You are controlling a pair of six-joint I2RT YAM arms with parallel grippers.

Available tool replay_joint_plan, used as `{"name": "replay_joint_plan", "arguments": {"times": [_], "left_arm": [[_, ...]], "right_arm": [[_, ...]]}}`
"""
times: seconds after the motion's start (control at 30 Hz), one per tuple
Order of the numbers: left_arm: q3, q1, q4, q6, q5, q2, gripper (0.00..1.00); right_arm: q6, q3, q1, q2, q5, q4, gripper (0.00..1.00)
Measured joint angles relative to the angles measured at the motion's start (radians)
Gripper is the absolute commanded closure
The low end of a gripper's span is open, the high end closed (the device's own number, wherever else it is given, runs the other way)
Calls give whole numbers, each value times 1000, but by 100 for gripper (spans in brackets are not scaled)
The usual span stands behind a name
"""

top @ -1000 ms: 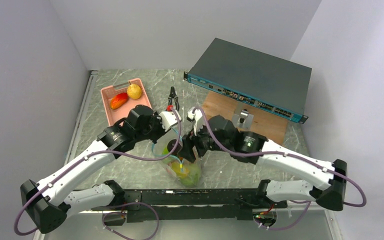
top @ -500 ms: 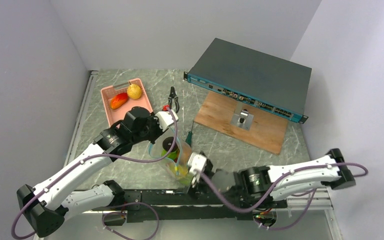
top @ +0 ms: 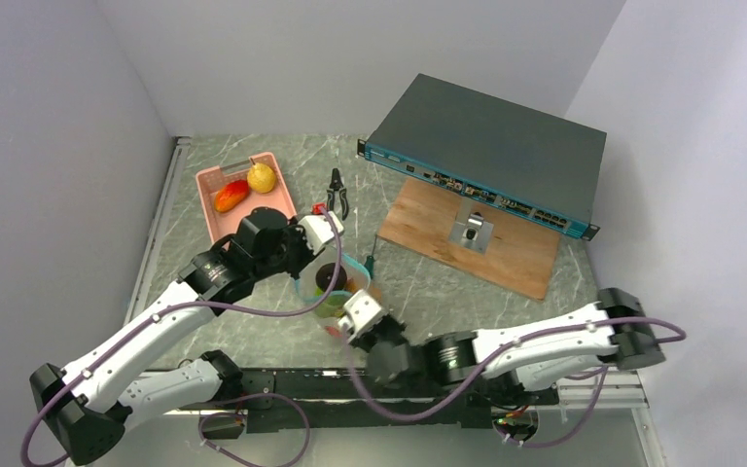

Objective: Place the food in the zip-top bag and seal the zipper
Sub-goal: Adjust the zipper food storage bag at the center of the board.

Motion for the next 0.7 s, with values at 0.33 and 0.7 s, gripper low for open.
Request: {"name": "replay_joint_plan", "arguments": {"times": [0.33, 0.7], "left_arm": [[-14, 75, 23, -18, -40, -74, 38], [75, 81, 72, 22, 344, -191, 1]], "right_arm": [[-13, -283, -512, -465, -832, 163, 100], [51, -301, -812, -362, -1550, 261, 100]]}}
